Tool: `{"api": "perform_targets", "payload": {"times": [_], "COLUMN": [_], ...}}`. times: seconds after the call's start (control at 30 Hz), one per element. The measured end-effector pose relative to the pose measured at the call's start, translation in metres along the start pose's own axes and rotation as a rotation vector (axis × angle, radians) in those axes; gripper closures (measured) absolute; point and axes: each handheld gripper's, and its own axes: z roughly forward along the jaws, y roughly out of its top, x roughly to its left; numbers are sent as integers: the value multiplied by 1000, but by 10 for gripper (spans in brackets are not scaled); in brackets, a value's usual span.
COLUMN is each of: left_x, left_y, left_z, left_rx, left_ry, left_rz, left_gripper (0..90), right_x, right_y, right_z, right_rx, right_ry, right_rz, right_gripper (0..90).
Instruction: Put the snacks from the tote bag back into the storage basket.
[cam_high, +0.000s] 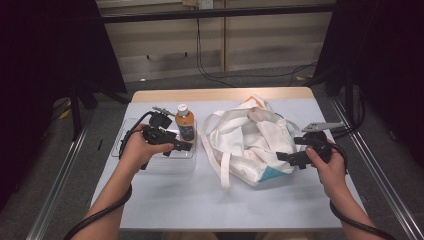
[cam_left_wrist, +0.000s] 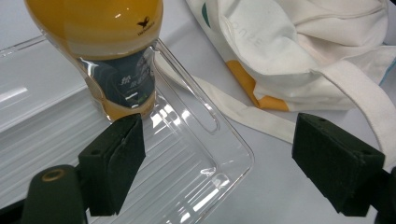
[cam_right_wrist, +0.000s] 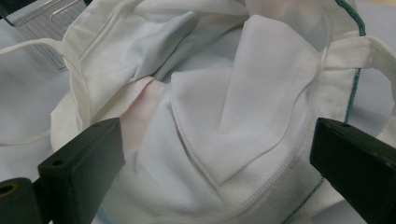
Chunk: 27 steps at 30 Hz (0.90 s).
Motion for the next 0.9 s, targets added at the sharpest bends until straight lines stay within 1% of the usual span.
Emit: {"api": "perform_targets", "payload": {"times": [0.03, 0.1, 0.13, 0.17, 0.27, 0.3, 0.37, 0.43, 0.47, 0.5, 0.53, 0.57, 0.6, 0.63, 0.67, 0.7, 0.73, 0.8, 0.83, 0.87, 0.9], "left_x": [-1, -2, -2, -4, -5, -6, -7, -9, -11, -12, -9, -11, -11, -11, -13, -13, -14, -17, -17, -19, -20], "left_y": [-1, -3, -3, -4, -5, -6, -6, -7, -8, -8, -9, -10, -10, -11, -12, -13, -14, -16, -17, -18, -18], "left_z": [1, 2, 2, 3, 3, 3, 3, 4, 5, 6, 5, 6, 6, 7, 8, 8, 9, 10, 10, 11, 12], "left_rx": [-10, -16, -8, -10, -6, -17, -18, -36, -49, -49, -24, -34, -30, -21, -45, -38, -44, -59, -51, -55, -56], "left_ry": [0, -5, -6, -9, -16, -19, -24, -25, -26, -28, -28, -32, -32, -34, -38, -38, -36, -46, -48, -46, -56], "left_rz": [-10, -13, 2, -11, 4, -5, 0, -15, -34, -39, -4, -14, -13, -1, -32, -15, -21, -34, -22, -29, -23], "left_gripper": [173, 173, 173, 173, 173, 173, 173, 173, 173, 173, 173, 173, 173, 173, 173, 173, 173, 173, 174, 173, 173], "right_x": [0, 0, 0, 0, 0, 0, 0, 0, 0, 0, 0, 0, 0, 0, 0, 0, 0, 1, 1, 1, 1], "right_y": [0, 0, 0, 0, 0, -1, -1, -1, -1, -1, -1, -1, -1, -1, -1, -1, -1, 0, 0, 0, 0], "right_z": [0, 1, 1, 1, 1, 1, 2, 2, 2, 2, 2, 2, 2, 2, 2, 2, 2, 1, 1, 1, 1], "right_rx": [1, -1, 0, 2, 2, 3, 5, 6, 6, 8, 7, 7, 7, 7, 7, 7, 7, 7, 6, 5, 4], "right_ry": [-2, 2, 3, 2, 3, 4, 5, 4, 3, 2, 3, 4, 5, 5, 4, 6, 4, 4, 4, 5, 4], "right_rz": [3, -1, -1, 0, 0, 0, 0, 0, 0, 1, 0, 0, -1, -1, -1, -1, -1, -1, -1, -2, -1], "right_gripper": [26, 26, 26, 26, 26, 26, 26, 26, 26, 26, 26, 26, 26, 26, 26, 26, 26, 27, 27, 26, 26]}}
